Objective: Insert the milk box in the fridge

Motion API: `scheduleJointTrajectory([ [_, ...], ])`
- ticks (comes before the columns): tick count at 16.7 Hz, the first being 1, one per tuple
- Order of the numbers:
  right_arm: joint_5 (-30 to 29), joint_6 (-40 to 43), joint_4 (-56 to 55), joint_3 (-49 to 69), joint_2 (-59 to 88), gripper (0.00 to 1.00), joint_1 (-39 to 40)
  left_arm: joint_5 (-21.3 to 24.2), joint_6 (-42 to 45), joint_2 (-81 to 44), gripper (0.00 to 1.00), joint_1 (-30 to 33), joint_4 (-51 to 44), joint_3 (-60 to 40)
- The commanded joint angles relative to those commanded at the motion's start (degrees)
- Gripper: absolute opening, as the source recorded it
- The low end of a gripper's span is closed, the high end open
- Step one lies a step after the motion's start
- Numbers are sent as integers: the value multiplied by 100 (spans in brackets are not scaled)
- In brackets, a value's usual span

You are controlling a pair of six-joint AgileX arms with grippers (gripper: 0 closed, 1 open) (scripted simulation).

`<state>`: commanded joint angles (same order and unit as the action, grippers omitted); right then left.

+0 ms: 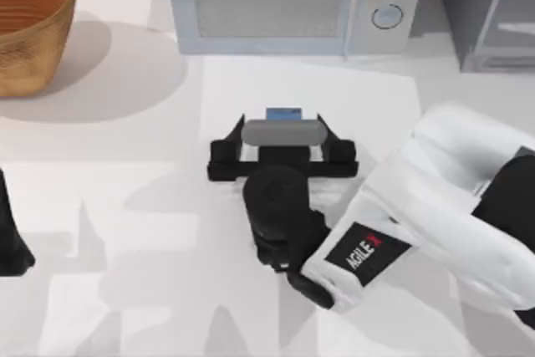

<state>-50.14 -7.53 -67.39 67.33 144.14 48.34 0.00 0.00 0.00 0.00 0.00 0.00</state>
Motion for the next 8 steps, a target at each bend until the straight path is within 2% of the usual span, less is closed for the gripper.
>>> scheduleJointTrajectory([
  [6,101,29,69,179,86,100,-104,0,0,0,100,0,0,0],
  [8,101,29,69,179,86,85,-104,0,0,0,100,0,0,0],
])
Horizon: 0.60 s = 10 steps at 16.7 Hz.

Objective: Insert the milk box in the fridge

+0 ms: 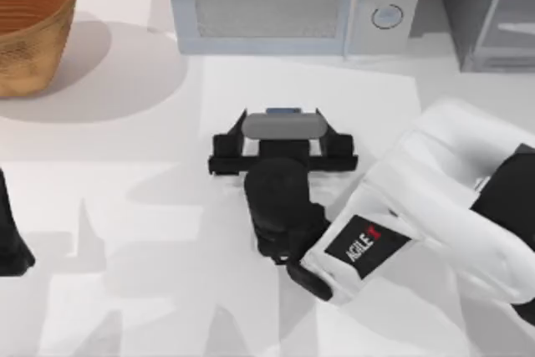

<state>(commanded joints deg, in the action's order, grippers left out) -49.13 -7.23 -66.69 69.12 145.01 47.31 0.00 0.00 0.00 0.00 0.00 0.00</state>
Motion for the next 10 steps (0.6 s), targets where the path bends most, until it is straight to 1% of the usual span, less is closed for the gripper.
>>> scheduleJointTrajectory([
  [10,0,0,0,0,0,10,0,0,0,0,100,0,0,0],
])
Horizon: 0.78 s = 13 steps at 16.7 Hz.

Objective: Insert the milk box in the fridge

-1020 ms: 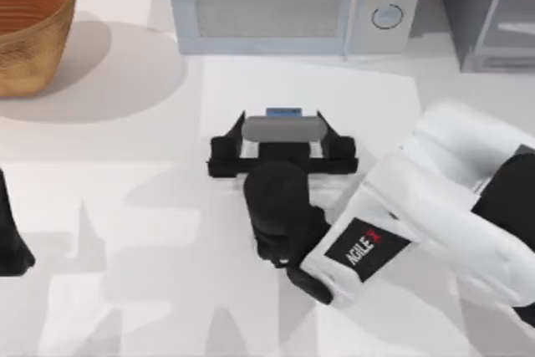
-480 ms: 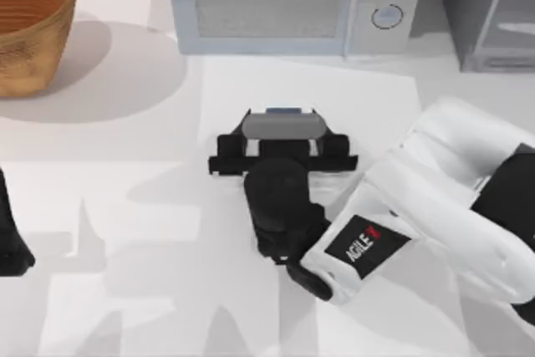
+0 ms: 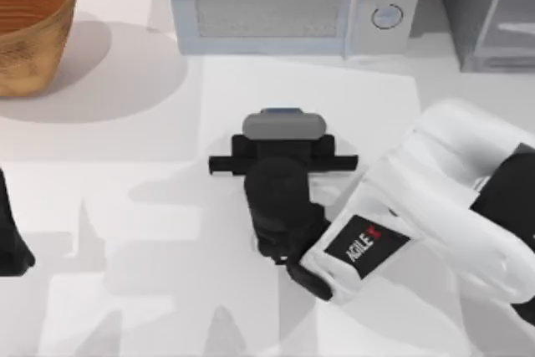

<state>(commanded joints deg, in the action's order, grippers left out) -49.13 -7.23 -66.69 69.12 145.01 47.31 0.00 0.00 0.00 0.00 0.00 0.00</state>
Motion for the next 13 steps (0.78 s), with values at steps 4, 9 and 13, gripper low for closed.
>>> scheduleJointTrajectory([
  [4,0,0,0,0,0,0,0,0,0,0,100,0,0,0],
  [9,0,0,0,0,0,0,0,0,0,0,100,0,0,0],
  [13,12,-1,228,3,-238,0,21,0,0,0,100,0,0,0],
])
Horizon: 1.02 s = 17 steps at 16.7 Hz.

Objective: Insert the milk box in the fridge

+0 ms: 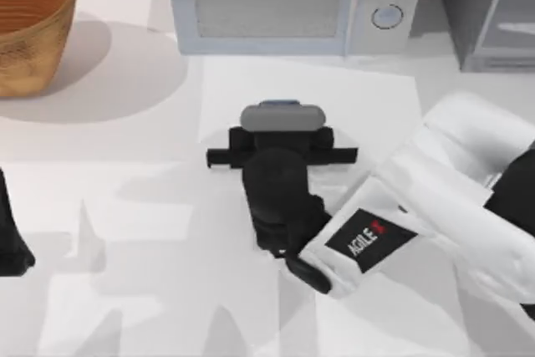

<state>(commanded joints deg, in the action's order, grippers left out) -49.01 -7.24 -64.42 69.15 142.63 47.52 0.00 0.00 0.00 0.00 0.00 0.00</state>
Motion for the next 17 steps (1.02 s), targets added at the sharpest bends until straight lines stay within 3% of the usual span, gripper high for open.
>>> scheduleJointTrajectory([
  [9,15,-37,2244,24,-2178,0,-4,0,0,0,100,0,0,0],
  [17,96,-14,2402,-95,-2424,0,-87,0,0,0,100,0,0,0],
])
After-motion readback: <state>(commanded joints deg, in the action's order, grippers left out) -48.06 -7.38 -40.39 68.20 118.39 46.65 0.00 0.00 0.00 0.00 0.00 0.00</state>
